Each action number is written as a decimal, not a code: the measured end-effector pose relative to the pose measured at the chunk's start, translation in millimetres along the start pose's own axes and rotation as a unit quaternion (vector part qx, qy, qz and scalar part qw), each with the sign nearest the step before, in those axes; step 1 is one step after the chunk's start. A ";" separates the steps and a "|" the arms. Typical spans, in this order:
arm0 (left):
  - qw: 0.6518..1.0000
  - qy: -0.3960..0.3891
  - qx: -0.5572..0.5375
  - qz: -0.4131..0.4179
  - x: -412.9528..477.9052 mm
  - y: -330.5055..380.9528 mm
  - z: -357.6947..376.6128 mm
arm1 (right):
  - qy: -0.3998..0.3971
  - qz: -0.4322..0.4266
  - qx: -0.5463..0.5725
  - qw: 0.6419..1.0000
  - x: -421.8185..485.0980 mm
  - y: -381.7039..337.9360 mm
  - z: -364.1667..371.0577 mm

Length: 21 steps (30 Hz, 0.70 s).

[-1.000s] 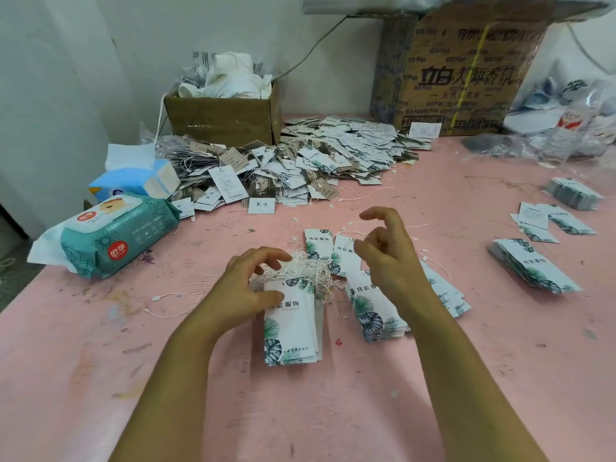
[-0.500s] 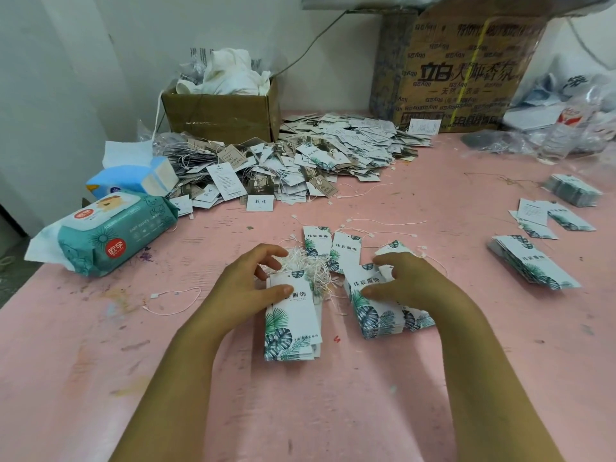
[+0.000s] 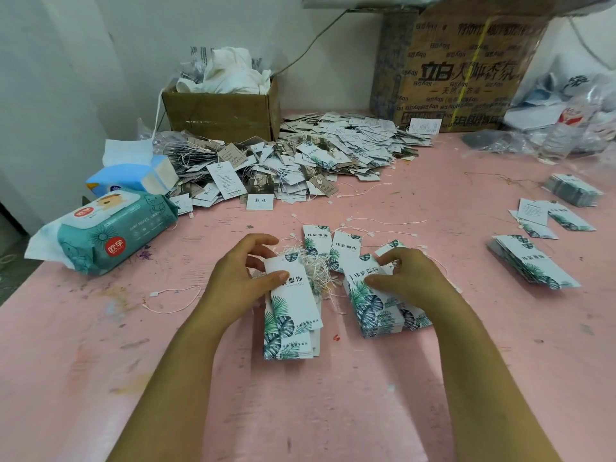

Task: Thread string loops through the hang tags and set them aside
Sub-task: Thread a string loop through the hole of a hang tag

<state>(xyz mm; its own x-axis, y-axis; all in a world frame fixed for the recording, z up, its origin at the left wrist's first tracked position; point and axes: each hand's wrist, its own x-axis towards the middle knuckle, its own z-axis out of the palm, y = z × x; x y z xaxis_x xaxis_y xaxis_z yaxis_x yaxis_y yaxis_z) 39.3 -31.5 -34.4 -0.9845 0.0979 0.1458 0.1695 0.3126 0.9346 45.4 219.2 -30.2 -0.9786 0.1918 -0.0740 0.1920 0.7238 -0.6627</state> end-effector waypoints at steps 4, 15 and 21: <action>0.996 0.021 -0.082 -0.017 -0.3 2.9 -0.3 | 0.015 0.015 -0.008 1.000 0.7 4.1 0.5; 0.986 0.077 -0.151 -0.005 -0.7 7.0 11.0 | -0.015 -0.012 0.223 0.975 -4.0 -6.5 -11.1; 0.984 0.088 -0.153 0.014 -2.6 12.4 18.4 | -0.093 -0.026 0.351 0.931 -16.8 -22.0 -18.2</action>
<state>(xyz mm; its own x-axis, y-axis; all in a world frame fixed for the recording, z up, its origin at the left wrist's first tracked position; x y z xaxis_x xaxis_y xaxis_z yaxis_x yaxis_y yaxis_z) 44.8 -10.4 -29.1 -0.9769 -0.0703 0.2017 0.2015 0.0094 0.9794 58.9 212.1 -0.8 -0.9936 0.0038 -0.1131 0.1129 0.1044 -0.9881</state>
